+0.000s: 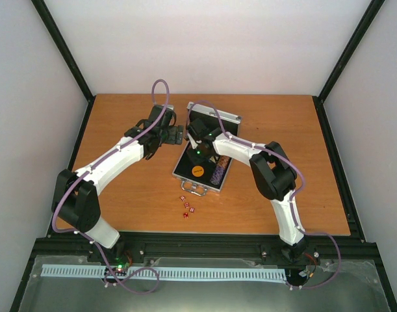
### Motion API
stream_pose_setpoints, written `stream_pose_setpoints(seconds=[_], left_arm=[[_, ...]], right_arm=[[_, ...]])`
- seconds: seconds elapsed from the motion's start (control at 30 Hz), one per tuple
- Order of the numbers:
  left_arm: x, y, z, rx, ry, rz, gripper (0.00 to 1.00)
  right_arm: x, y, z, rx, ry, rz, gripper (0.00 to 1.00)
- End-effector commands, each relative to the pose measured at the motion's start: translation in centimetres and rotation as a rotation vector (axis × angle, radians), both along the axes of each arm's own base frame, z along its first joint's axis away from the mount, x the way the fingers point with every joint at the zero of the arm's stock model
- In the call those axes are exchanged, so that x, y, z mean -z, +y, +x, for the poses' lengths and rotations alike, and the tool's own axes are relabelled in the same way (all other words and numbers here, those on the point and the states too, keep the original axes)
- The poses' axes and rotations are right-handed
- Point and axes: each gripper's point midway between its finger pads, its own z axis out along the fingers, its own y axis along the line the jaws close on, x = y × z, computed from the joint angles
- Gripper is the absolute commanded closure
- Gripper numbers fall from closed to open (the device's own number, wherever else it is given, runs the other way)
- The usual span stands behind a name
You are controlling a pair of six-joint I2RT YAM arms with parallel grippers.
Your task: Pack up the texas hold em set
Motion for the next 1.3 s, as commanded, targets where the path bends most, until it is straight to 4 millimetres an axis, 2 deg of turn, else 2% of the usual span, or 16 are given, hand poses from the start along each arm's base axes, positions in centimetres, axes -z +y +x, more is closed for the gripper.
stream_pose_setpoints(seconds=[0.0, 0.1, 0.2, 0.33, 0.53, 0.67, 0.77, 0.87, 1.0, 1.1, 1.17, 1.27], left_arm=[[-1.0, -0.2, 0.3, 0.008, -0.03, -0.005, 0.0], [-1.0, -0.2, 0.3, 0.01, -0.029, -0.006, 0.0], [-1.0, -0.2, 0.2, 0.01, -0.028, -0.008, 0.0], [-1.1, -0.2, 0.2, 0.009, -0.031, -0.01, 0.0], [-1.3, -0.1, 0.1, 0.01, -0.032, -0.015, 0.0], [-1.5, -0.2, 0.1, 0.012, -0.036, -0.015, 0.0], [-1.5, -0.3, 0.2, 0.014, -0.035, -0.018, 0.0], [-1.5, -0.4, 0.2, 0.015, -0.034, -0.02, 0.0], [-1.6, -0.3, 0.2, 0.015, -0.035, -0.021, 0.0], [-1.6, -0.2, 0.1, 0.012, -0.036, -0.016, 0.0], [-1.5, -0.2, 0.1, 0.011, -0.034, -0.014, 0.0], [-1.4, -0.3, 0.1, 0.013, -0.033, -0.018, 0.0]], right_arm=[[0.5, 0.1, 0.9, 0.002, -0.016, 0.001, 0.7], [-0.3, 0.1, 0.8, 0.001, -0.024, 0.011, 0.58], [-1.6, 0.2, 0.5, -0.008, -0.033, 0.033, 0.52], [-3.3, 0.0, 0.2, -0.008, -0.05, 0.055, 0.51], [-4.2, -0.7, -0.4, 0.002, -0.06, 0.046, 0.52], [-6.1, -0.7, -1.6, -0.017, -0.075, 0.061, 0.49], [-7.3, -0.2, -4.3, -0.067, -0.079, 0.052, 0.44], [-7.4, 0.5, -8.3, -0.133, -0.053, 0.03, 0.45], [-5.6, 1.5, -15.8, -0.246, 0.028, -0.017, 0.46], [-3.9, 1.4, -20.2, -0.3, 0.083, -0.065, 0.46], [-3.1, 1.2, -22.0, -0.314, 0.108, -0.085, 0.46], [-2.5, 1.1, -23.2, -0.314, 0.128, -0.085, 0.46]])
